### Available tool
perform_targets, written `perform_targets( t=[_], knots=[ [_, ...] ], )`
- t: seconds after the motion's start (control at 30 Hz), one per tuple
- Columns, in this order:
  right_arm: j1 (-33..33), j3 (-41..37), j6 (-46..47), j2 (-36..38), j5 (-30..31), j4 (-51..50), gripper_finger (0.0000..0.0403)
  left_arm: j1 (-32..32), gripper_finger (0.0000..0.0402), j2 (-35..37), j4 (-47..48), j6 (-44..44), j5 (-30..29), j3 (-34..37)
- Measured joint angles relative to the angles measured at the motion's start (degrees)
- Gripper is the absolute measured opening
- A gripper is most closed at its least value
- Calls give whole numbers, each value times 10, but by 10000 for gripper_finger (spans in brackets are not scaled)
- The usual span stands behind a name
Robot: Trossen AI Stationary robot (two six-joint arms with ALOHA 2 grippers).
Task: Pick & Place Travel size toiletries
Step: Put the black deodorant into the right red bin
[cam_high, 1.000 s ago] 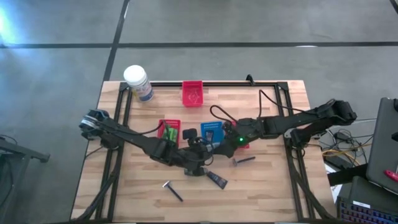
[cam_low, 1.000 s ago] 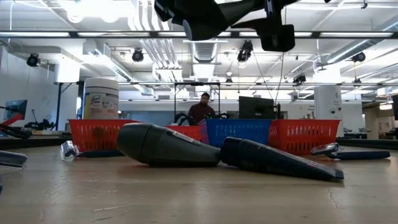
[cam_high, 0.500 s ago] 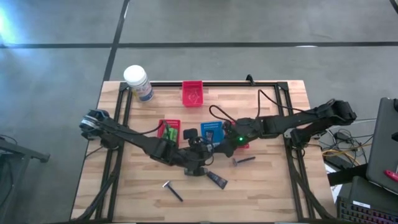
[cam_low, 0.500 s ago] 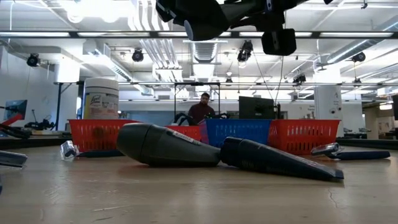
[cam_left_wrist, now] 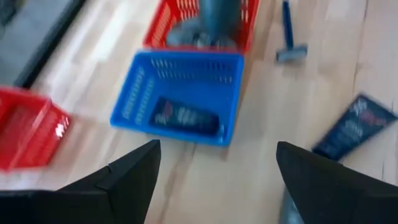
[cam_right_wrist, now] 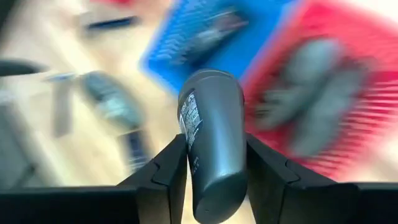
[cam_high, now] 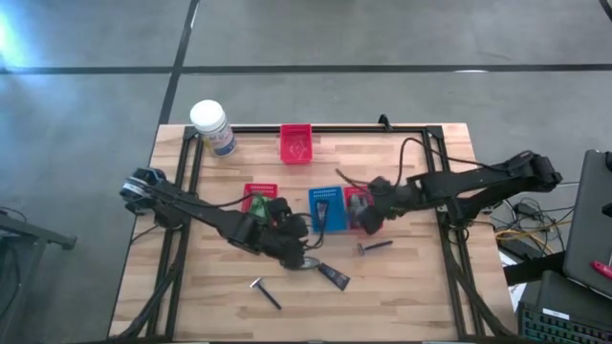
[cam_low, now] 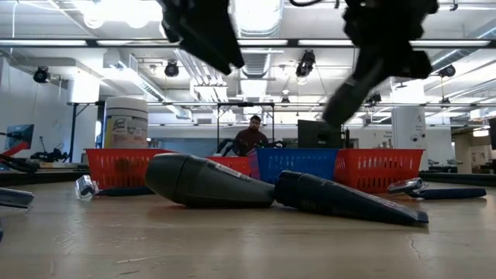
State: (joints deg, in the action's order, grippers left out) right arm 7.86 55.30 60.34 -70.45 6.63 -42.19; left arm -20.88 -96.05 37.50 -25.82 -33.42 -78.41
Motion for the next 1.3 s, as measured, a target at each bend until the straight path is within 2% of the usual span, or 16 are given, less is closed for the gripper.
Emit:
perform_targets(
  t=[0.1,0.23,0.5,0.6,0.7,1.03,1.1,1.23,1.3],
  knots=[
    [1,7,25,15,101,-84,111,-3,324,0,20,-25,0,0],
    [15,7,56,7,192,-114,111,-3,325,0,27,-31,-23,0],
    [45,6,90,-92,231,-123,118,29,319,31,74,-33,-37,0],
    [50,11,99,-120,262,-130,133,44,316,44,76,-14,-37,0],
    [50,16,100,-139,266,-130,157,59,318,50,80,2,-31,1],
    [71,16,99,-150,230,-132,265,82,318,54,76,23,107,61],
    [74,16,100,-143,225,-134,289,83,319,56,73,35,159,68],
    [81,16,84,-115,224,-136,329,70,317,62,21,94,300,76],
    [82,16,82,-99,224,-145,345,51,316,60,4,145,320,77]
  ],
)
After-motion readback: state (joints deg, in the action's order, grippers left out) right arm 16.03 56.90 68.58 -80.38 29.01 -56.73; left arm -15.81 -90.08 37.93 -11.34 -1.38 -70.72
